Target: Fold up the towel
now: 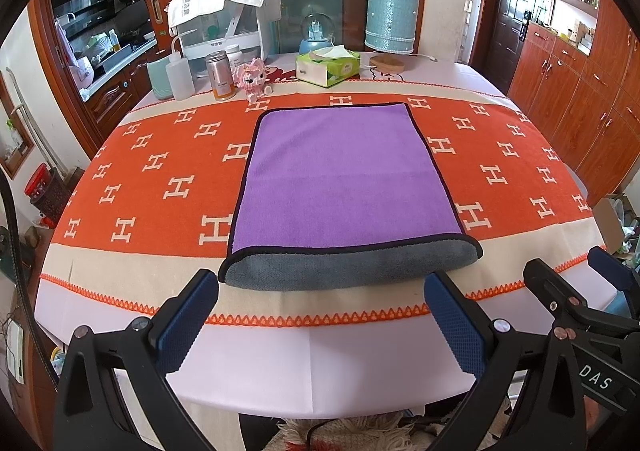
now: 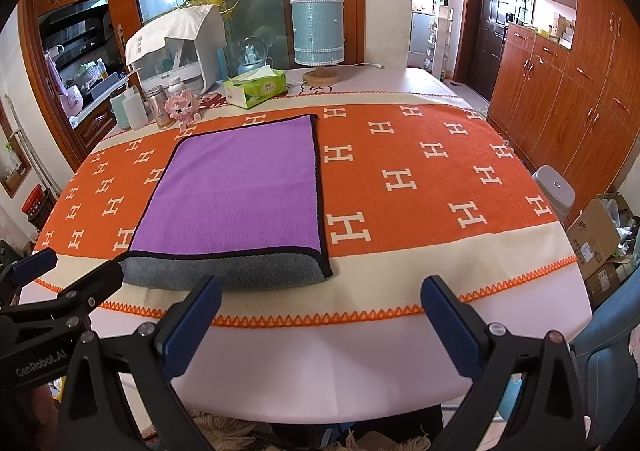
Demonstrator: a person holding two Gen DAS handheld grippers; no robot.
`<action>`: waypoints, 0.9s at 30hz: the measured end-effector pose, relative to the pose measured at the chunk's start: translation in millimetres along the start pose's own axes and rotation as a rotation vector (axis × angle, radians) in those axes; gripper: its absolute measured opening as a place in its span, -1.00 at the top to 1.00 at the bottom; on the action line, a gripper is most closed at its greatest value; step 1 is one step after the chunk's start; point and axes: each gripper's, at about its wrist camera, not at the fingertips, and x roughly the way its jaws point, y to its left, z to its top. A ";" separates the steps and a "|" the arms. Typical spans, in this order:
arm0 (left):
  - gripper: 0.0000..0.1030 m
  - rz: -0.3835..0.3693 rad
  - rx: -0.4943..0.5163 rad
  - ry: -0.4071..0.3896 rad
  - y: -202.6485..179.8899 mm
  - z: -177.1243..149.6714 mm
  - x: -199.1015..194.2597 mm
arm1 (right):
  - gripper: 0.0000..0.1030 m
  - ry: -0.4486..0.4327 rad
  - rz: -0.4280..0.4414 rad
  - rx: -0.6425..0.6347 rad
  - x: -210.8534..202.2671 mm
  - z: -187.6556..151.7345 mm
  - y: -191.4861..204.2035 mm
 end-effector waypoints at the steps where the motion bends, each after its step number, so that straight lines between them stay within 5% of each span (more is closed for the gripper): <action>1: -0.99 0.000 -0.001 0.000 0.2 0.1 0.0 | -0.95 0.000 0.001 0.000 0.0 0.2 -0.1; 27: -0.99 -0.007 -0.005 0.011 3.2 2.5 2.2 | -0.95 0.005 -0.002 -0.001 0.9 7.0 2.3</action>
